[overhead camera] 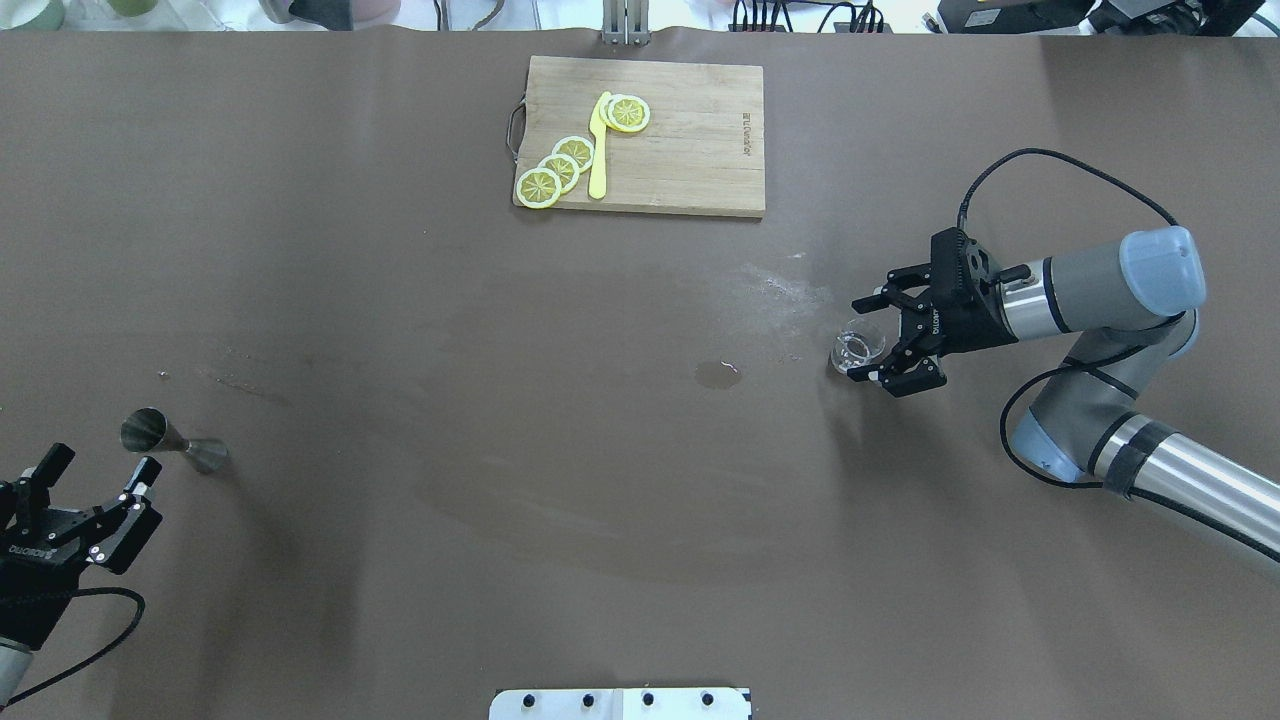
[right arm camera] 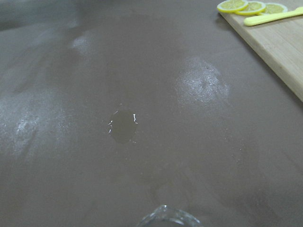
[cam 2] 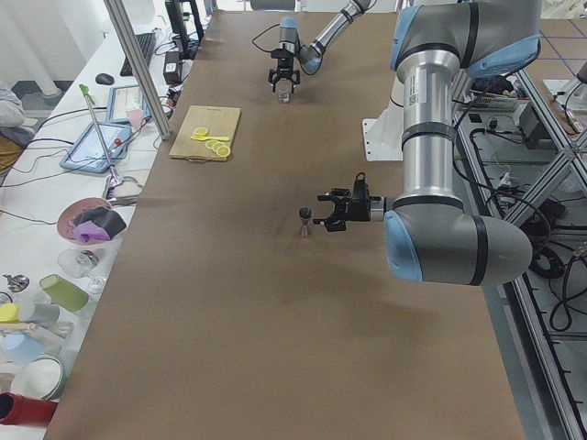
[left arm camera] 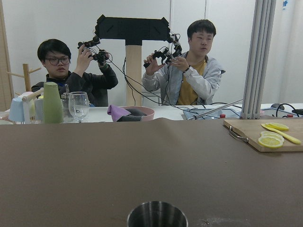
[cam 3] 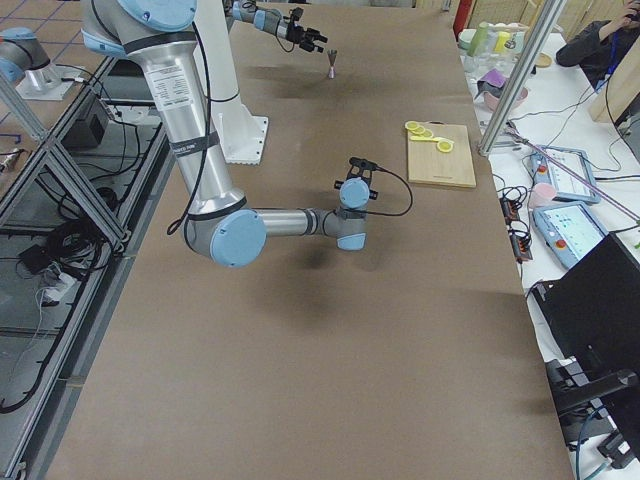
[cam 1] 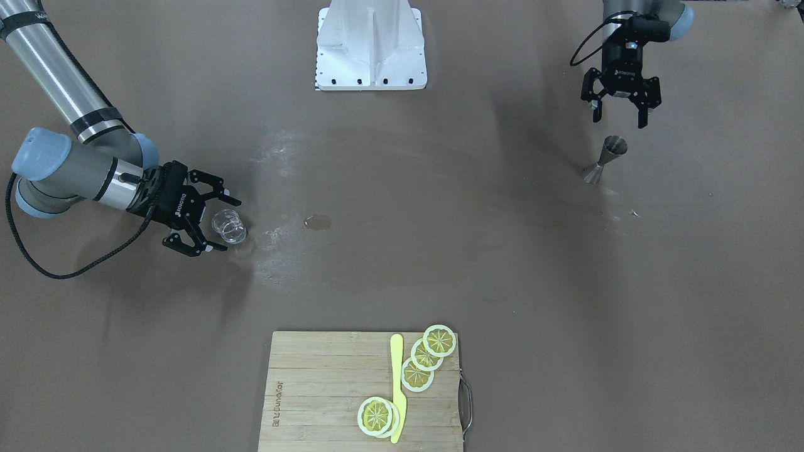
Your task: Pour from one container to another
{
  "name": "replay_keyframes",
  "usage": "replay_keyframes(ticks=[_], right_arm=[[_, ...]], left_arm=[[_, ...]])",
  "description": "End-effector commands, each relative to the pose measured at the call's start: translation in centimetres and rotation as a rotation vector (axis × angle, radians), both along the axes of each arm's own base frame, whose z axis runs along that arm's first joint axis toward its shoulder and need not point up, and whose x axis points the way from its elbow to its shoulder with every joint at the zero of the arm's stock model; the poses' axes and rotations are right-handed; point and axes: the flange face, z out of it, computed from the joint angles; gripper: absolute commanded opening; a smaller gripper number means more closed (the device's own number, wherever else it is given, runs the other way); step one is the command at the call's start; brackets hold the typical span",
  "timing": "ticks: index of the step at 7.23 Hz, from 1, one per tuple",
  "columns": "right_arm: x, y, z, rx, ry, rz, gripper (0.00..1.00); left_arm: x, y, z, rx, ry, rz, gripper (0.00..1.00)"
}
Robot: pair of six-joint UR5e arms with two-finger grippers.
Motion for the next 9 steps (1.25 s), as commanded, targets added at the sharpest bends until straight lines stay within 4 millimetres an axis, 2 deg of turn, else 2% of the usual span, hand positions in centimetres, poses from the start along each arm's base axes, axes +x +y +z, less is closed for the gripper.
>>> replay_keyframes(ticks=[1, 2, 3, 4, 6, 8, 9], right_arm=[[3.3, 0.6, -1.4, 0.014, -0.022, 0.018, 1.0], [6.0, -0.4, -2.5, 0.02, -0.026, 0.037, 1.0], [10.0, -2.6, -2.6, 0.013, -0.019, 0.081, 1.0], [13.9, -5.1, -2.0, -0.034, 0.022, 0.147, 1.0], [19.4, -9.1, -0.5, -0.175, 0.117, 0.299, 1.0], [23.1, -11.9, 0.8, -0.291, 0.208, 0.485, 1.0], [23.6, -12.6, 1.0, -0.326, 0.231, 0.506, 1.0]], left_arm=[[-3.2, -2.2, -0.6, -0.067, 0.032, 0.042, 0.99], [-3.4, -2.6, -0.4, -0.082, 0.032, 0.056, 0.99], [-4.2, -4.5, 0.0, -0.137, 0.031, 0.084, 0.99], [-5.2, -6.4, 0.5, -0.212, 0.039, 0.141, 0.99], [-5.4, -8.4, 1.0, -0.305, 0.063, 0.233, 0.99], [-6.4, -10.3, 1.7, -0.386, 0.101, 0.316, 0.99], [-7.4, -11.3, 2.0, -0.415, 0.116, 0.332, 0.99]])
